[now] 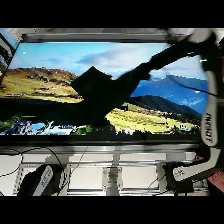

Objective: Fold the clothes and pants, and hang the long-sleeved shirts on hangers.

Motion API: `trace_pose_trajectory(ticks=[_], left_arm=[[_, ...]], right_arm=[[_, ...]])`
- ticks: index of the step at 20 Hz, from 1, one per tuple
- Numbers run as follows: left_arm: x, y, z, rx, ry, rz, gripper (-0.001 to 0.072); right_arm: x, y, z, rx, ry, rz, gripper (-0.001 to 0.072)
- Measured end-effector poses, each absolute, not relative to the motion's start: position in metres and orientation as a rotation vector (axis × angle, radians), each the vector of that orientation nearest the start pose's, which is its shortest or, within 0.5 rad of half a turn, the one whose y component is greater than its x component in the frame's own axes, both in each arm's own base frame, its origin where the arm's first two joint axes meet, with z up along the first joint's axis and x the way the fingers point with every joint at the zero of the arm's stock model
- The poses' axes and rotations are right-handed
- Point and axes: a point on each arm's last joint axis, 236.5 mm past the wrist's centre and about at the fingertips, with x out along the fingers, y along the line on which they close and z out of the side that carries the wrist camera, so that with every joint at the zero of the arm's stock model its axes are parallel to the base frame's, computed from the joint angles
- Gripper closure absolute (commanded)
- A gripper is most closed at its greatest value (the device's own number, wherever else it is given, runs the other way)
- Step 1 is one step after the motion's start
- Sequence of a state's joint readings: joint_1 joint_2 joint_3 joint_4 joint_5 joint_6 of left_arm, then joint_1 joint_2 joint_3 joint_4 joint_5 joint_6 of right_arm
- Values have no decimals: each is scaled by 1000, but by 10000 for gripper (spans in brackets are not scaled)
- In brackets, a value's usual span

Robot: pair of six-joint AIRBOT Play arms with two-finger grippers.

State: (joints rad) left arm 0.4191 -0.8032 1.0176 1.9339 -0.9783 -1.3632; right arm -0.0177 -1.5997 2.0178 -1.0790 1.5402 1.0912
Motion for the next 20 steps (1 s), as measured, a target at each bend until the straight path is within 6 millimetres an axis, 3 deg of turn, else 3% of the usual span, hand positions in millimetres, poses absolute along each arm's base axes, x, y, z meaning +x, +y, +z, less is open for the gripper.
trace_pose_trajectory(ticks=[2,4,6,9,12,16,18,20], left_arm=[[300,201,160,305,869,495,684],[309,196,159,269,862,470,684],[315,195,155,253,881,451,684],[322,195,141,242,939,421,684],[325,195,106,211,1063,386,684],[337,184,65,116,1247,284,684],[356,175,63,43,1304,222,685],[385,166,78,-17,1281,175,685]], right_arm=[[460,49,199,-67,952,535,699],[451,0,207,4,960,421,699],[442,-40,202,77,983,327,699],[425,-83,175,197,1058,232,699],[407,-106,130,313,1169,172,699],[388,-116,75,475,1338,108,699],[395,-113,63,555,1365,120,699],[420,-103,76,627,1297,186,700]])
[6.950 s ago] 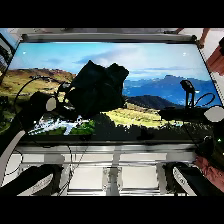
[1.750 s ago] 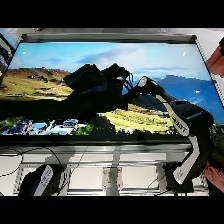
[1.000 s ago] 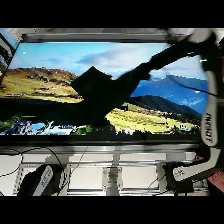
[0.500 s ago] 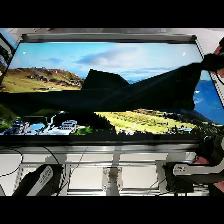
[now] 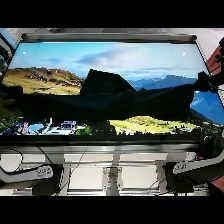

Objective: Fold the clothes and pants, and hang the long-sleeved shirts on hangers.

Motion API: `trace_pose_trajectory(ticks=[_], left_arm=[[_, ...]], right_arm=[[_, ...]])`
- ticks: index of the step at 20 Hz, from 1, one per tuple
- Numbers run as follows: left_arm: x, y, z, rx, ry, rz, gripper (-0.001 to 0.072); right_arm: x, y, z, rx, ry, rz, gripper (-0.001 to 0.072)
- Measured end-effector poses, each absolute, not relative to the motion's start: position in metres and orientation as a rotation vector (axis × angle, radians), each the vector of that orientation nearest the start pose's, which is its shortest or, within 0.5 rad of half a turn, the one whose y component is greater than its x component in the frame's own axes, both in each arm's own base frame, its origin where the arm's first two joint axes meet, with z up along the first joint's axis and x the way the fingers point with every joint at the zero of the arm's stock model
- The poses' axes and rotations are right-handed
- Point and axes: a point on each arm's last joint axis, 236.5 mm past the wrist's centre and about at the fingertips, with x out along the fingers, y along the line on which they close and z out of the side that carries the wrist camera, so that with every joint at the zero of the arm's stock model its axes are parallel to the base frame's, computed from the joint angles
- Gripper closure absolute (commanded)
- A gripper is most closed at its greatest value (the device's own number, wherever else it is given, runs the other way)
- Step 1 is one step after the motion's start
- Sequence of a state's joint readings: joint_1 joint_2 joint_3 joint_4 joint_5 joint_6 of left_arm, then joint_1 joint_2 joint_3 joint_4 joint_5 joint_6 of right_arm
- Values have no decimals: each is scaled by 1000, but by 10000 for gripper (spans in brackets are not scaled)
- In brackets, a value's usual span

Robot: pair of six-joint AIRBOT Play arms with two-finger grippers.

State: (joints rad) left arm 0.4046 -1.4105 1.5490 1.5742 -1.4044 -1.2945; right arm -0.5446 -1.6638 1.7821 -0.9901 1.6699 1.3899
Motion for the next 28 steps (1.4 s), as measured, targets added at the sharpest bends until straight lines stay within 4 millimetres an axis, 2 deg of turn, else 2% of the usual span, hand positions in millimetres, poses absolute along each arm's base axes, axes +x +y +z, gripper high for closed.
trace_pose_trajectory(ticks=[3,5,8,11,13,17,21,23,25,28], left_arm=[[428,159,128,-30,1157,142,685],[441,161,162,-10,1076,148,685],[444,164,195,8,994,156,685],[438,165,208,26,971,154,685],[431,161,199,28,999,136,685],[410,147,144,8,1146,59,685],[379,134,84,14,1299,-24,686],[359,129,61,51,1363,-82,685],[340,124,43,88,1409,-141,685],[311,117,21,124,1481,-210,685]], right_arm=[[461,-102,130,627,1099,252,700],[471,-113,164,583,997,233,699],[461,-134,192,553,929,170,699],[432,-164,190,521,955,75,699],[408,-185,177,534,1005,6,700],[369,-207,141,597,1114,-80,700],[331,-211,91,636,1251,-147,700],[310,-211,67,633,1319,-190,700],[287,-216,46,607,1381,-254,700],[254,-227,26,585,1445,-345,700]])
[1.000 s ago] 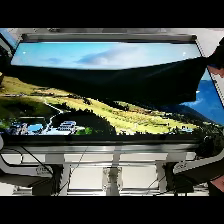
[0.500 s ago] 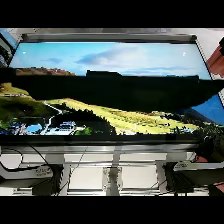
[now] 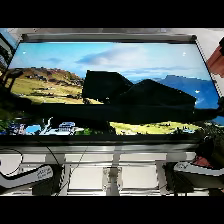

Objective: Fold the clothes and pants, and hang the long-sleeved shirts on hangers.

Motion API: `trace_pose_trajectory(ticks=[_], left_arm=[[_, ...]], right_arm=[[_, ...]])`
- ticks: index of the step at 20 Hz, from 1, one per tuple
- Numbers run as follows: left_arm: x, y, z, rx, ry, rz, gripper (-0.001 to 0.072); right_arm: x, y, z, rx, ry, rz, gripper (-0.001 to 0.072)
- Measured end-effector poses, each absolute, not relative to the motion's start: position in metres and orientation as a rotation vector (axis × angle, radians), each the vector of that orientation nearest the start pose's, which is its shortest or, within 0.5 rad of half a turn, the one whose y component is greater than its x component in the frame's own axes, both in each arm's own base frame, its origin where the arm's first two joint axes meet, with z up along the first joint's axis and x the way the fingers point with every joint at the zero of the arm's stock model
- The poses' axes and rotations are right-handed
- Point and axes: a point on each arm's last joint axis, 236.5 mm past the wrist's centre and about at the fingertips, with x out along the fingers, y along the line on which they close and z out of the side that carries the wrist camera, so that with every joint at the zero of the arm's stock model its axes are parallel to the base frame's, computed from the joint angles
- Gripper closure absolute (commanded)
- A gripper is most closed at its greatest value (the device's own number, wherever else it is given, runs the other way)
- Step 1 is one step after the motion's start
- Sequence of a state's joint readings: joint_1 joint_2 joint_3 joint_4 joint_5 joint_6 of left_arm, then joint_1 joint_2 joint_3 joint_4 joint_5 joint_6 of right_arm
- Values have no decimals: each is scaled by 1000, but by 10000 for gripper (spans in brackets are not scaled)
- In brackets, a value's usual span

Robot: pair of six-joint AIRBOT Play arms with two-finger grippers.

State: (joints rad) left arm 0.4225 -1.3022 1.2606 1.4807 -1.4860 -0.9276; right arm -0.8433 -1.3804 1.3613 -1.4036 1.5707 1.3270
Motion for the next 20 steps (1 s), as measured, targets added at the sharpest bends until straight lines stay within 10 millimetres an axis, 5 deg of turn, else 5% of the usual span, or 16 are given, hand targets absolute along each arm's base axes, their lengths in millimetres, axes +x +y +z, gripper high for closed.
trace_pose_trajectory(ticks=[7,9,10,11,16,18,20], left_arm=[[226,100,-27,106,1754,-317,683],[211,100,-34,107,1806,-328,674],[207,101,-36,113,1820,-326,665],[205,101,-36,115,1824,-326,551],[221,106,-23,132,1766,-296,393],[244,110,-8,137,1685,-262,289],[280,106,15,119,1543,-243,283]], right_arm=[[185,-254,1,672,1520,-560,677],[176,-257,-5,689,1520,-588,435],[174,-260,-7,690,1516,-600,370],[173,-260,-9,697,1512,-602,369],[178,-256,-10,737,1489,-590,369],[185,-259,-7,735,1456,-592,368],[196,-265,-1,733,1402,-591,367]])
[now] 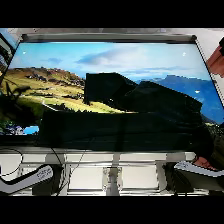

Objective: Fold the clothes and pants, and hang the long-sleeved shirts on hangers.

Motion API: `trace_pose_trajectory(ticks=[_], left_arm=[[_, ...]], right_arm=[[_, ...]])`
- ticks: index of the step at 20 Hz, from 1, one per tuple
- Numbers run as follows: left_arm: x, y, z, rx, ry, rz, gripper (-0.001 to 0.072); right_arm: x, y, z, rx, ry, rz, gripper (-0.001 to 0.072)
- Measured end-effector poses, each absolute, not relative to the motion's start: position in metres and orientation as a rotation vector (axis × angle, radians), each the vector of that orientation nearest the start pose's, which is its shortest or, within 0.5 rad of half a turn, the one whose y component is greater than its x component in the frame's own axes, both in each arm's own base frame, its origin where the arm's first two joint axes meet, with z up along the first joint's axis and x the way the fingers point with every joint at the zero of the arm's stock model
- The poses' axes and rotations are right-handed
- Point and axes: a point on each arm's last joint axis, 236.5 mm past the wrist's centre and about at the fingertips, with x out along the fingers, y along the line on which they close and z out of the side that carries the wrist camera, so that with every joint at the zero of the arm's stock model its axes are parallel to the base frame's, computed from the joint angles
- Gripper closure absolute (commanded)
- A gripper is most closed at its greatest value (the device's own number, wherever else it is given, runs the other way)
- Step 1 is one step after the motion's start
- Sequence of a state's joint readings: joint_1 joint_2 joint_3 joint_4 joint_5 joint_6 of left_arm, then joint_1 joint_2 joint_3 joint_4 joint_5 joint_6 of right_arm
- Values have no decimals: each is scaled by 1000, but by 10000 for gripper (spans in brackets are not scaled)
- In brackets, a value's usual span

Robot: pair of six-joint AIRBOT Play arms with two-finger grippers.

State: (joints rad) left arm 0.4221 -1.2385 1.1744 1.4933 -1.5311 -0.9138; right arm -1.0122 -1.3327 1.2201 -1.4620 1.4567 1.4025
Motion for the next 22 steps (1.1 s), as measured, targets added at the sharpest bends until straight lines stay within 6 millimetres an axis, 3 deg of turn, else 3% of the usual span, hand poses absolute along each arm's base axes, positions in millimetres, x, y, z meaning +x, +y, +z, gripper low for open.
trace_pose_trajectory(ticks=[3,5,7,8,11,13,15,19,22], left_arm=[[349,73,61,72,1261,-298,282],[393,35,83,38,1111,-379,283],[433,-9,88,-9,1022,-461,265],[451,-29,85,-35,999,-490,223],[499,-76,65,-122,985,-531,200],[524,-97,47,-190,1005,-526,122],[545,-115,29,-237,1018,-526,102],[581,-126,9,-283,982,-488,102],[597,-123,-7,-304,976,-443,102]], right_arm=[[226,-268,12,744,1283,-536,366],[247,-264,20,745,1215,-469,367],[262,-258,25,726,1178,-415,367],[269,-255,27,715,1164,-392,368],[285,-248,31,678,1142,-341,368],[292,-243,32,655,1137,-316,368],[300,-237,33,634,1134,-290,369],[312,-224,33,598,1137,-248,369],[321,-216,34,573,1134,-224,369]])
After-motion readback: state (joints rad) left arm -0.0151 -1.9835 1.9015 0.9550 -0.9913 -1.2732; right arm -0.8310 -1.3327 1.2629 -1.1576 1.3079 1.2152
